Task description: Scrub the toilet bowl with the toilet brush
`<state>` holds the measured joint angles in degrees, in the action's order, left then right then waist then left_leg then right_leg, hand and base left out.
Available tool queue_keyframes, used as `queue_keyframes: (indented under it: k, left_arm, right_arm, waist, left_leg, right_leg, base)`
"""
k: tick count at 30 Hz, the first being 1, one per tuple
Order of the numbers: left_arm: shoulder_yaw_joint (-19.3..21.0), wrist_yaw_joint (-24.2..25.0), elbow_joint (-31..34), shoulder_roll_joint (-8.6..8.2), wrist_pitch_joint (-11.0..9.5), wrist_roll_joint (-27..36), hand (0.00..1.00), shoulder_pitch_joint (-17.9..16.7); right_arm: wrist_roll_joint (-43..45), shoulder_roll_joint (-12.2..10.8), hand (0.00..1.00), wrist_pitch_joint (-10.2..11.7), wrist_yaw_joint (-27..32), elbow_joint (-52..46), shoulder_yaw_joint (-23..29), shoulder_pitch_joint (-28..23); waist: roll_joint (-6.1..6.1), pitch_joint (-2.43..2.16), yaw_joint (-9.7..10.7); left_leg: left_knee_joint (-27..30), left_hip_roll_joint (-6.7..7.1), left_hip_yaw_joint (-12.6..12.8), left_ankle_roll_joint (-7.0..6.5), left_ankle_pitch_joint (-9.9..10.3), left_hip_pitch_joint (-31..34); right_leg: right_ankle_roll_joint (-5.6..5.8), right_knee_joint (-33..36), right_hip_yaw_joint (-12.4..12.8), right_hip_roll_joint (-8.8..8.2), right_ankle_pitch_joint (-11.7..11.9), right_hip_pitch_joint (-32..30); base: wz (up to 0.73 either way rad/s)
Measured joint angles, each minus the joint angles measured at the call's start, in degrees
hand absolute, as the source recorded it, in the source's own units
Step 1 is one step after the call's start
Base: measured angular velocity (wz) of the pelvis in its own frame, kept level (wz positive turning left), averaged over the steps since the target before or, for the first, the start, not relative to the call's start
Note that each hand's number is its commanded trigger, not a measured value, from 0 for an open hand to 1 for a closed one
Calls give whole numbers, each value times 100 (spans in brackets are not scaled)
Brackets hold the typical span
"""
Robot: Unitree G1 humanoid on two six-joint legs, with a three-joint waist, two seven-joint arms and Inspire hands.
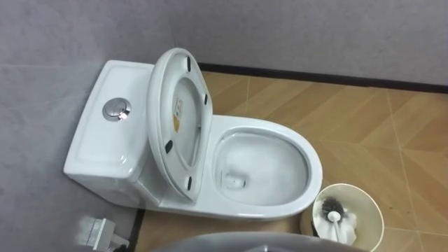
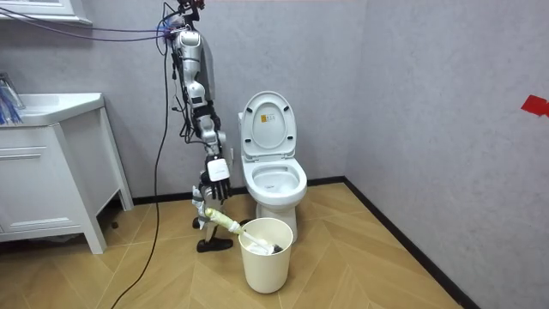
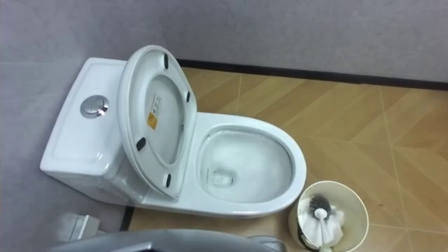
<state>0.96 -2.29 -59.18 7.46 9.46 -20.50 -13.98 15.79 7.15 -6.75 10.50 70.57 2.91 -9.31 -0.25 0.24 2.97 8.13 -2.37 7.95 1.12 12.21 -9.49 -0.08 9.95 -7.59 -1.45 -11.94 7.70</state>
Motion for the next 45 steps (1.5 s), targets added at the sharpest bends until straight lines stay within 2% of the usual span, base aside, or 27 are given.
queue_keyframes:
  k: [4, 6, 11, 12, 14, 15, 17, 18, 19, 20, 21, 22, 24, 25, 27, 30, 31, 33, 36, 39, 41, 43, 45]
  left_arm:
    - [17, -105, 36, 2, -122, -15, 0, 46]
    - [120, -134, 195, 14, -226, -27, 0, 60]
    - [118, -310, 234, 30, -456, -23, 0, 172]
    - [116, -375, 235, 29, -499, -22, 0, 196]
    - [112, -452, 234, 30, -550, -10, 0, 219]
    - [110, -498, 233, 30, -586, 22, 0, 222]
    - [110, -563, 228, 29, -610, 43, 0, 268]
    - [105, -625, 221, 31, -630, 134, 0, 329]
    - [105, -640, 216, 32, -641, 200, 0, 366]
    - [66, -691, 183, 40, -675, 353, 0, 442]
    - [-18, -737, 144, 50, -714, 473, 0, 540]
    - [-41, -745, 117, 47, -742, 503, 0, 609]
    - [-269, -822, -54, 48, -864, 541, 0, 872]
    - [-344, -826, -66, 47, -865, 542, 0, 991]
    - [-508, -826, -118, 32, -968, 655, 0, 1330]
    - [-568, -839, -197, 6, -1029, 742, 0, 1752]
    - [-580, -841, -198, 3, -1032, 742, 0, 1796]
    - [-705, -870, -140, -16, -1032, 746, 0, 1979]
    - [-915, -949, -137, -28, -1030, 875, 0, 2274]
    - [-925, -1003, -101, -105, -1089, 1102, 0, 2450]
    - [-956, -1048, 165, -116, -1114, 1257, 0, 2457]
    - [-1031, -1131, 458, -107, -1128, 1349, 0, 2456]
    - [-1094, -1228, 825, -118, -1139, 1350, 0, 2470]
  right_arm:
    - [1, 1, 0, 177, 449, -440, 316, 3]
    - [-2, 3, 0, 397, 715, -674, 391, 40]
    - [-133, 3, 0, 676, 1019, -845, 456, 203]
    - [-207, 2, 0, 713, 1094, -843, 456, 226]
    - [-259, 3, 0, 767, 1212, -842, 456, 262]
    - [-301, 4, 0, 807, 1280, -837, 453, 256]
    - [-432, 3, 0, 821, 1357, -828, 446, 260]
    - [-535, 5, 0, 847, 1408, -795, 444, 272]
    - [-615, 8, 0, 859, 1434, -780, 434, 282]
    - [-714, 9, 0, 862, 1471, -721, 409, 330]
    - [-761, 11, 0, 869, 1498, -565, 390, 464]
    - [-803, 12, 0, 868, 1501, -508, 390, 534]
    - [-1020, 41, 0, 878, 1520, -265, 278, 814]
    - [-1072, 44, 0, 903, 1525, -191, 268, 900]
    - [-1123, 51, 0, 988, 1568, 297, 275, 1330]
    - [-1276, 52, 0, 1052, 1570, 546, 270, 1723]
    - [-1323, 54, 0, 1054, 1576, 568, 264, 1744]
    - [-1461, 129, 0, 1091, 1604, 633, 102, 1902]
    - [-1749, 226, 0, 1095, 1604, 693, -76, 2095]
    - [-1986, 346, 0, 1080, 1549, 825, -108, 2355]
    - [-2059, 444, 0, 1081, 1552, 828, -123, 2440]
    - [-2173, 530, 0, 1048, 1559, 829, -164, 2546]
    - [-2322, 581, 0, 1039, 1560, 832, -173, 2634]
  waist:
    - [20, -5, -7]
    - [17, -7, -2]
    - [34, -23, 4]
    - [17, -11, 3]
    - [53, -28, 3]
    - [41, -16, 1]
    - [46, -20, -11]
    - [84, -47, -7]
    - [92, -51, -9]
    - [59, -29, 7]
    - [90, -43, 5]
    - [90, -38, 5]
    - [90, 5, 4]
    - [94, 8, 19]
    - [128, 71, 72]
    - [179, 97, 95]
    - [191, 105, 91]
    - [266, 143, 84]
    - [296, 165, 13]
    - [293, 176, -16]
    - [283, 195, -36]
    - [275, 221, -39]
    - [248, 275, -65]
  left_leg:
    - [16, -1, 70, 0, 0, 113]
    - [35, -1, 76, -1, -1, 202]
    - [64, 7, 85, 0, -2, 306]
    - [64, 7, 78, 0, -2, 337]
    - [66, 7, 75, 0, -3, 410]
    - [71, 7, 75, -1, -3, 471]
    - [121, 7, 74, -1, -3, 589]
    - [159, 5, 72, -1, -3, 706]
    - [160, 2, 67, -2, -4, 760]
    - [166, -3, 64, -4, -7, 886]
    - [194, -3, 66, -13, -13, 1018]
    - [213, -2, 67, -17, -16, 1100]
    - [309, 4, 49, -41, -30, 1402]
    - [354, 4, 38, -44, -32, 1496]
    - [572, 16, -78, -66, -45, 1935]
    - [826, 21, -192, -87, -59, 2516]
    - [879, 19, -201, -88, -59, 2614]
    - [1119, 21, -284, -88, -59, 3010]
    - [1311, 42, -336, -137, -91, 3500]
    - [1401, 115, -335, -200, -155, 3875]
    - [1568, 158, -336, -230, -175, 4160]
    - [1768, 196, -335, -256, -187, 4504]
    - [2085, 223, -326, -327, -154, 4927]
  right_leg:
    - [1, 8, 40, 1, -1, -125]
    - [2, 23, 32, -1, 3, -200]
    - [3, 53, -23, -20, 3, -308]
    - [3, 57, -41, -22, 3, -345]
    - [3, 62, -49, -23, 3, -388]
    - [3, 68, -58, -24, 3, -439]
    - [0, 82, -79, -33, 8, -573]
    - [-6, 90, -102, -38, 18, -669]
    - [-8, 92, -114, -38, 27, -695]
    - [-15, 113, -128, -37, 39, -808]
    - [-16, 212, -111, -45, 40, -984]
    - [-17, 260, -107, -50, 41, -1076]
    - [-17, 314, -123, -65, 78, -1322]
    - [-15, 327, -124, -66, 94, -1410]
    - [-21, 416, -221, -99, 129, -1748]
    - [-32, 664, -287, -133, 136, -2299]
    - [-32, 719, -288, -138, 136, -2399]
    - [-33, 888, -360, -173, 137, -2713]
    - [-35, 1165, -372, -228, 135, -3216]
    - [-40, 1361, -376, -326, 133, -3629]
    - [-38, 1528, -366, -394, 129, -3909]
    - [-30, 1721, -354, -461, 101, -4226]
    - [-11, 2027, -340, -546, 25, -4631]
  base:
    - [-5]
    - [0]
    - [1]
    - [6]
    - [2]
    - [0]
    - [3]
    - [7]
    - [8]
    - [0]
    - [0]
    - [0]
    - [3]
    - [6]
    - [20]
    - [17]
    - [7]
    - [16]
    - [13]
    - [6]
    - [8]
    - [12]
    - [15]
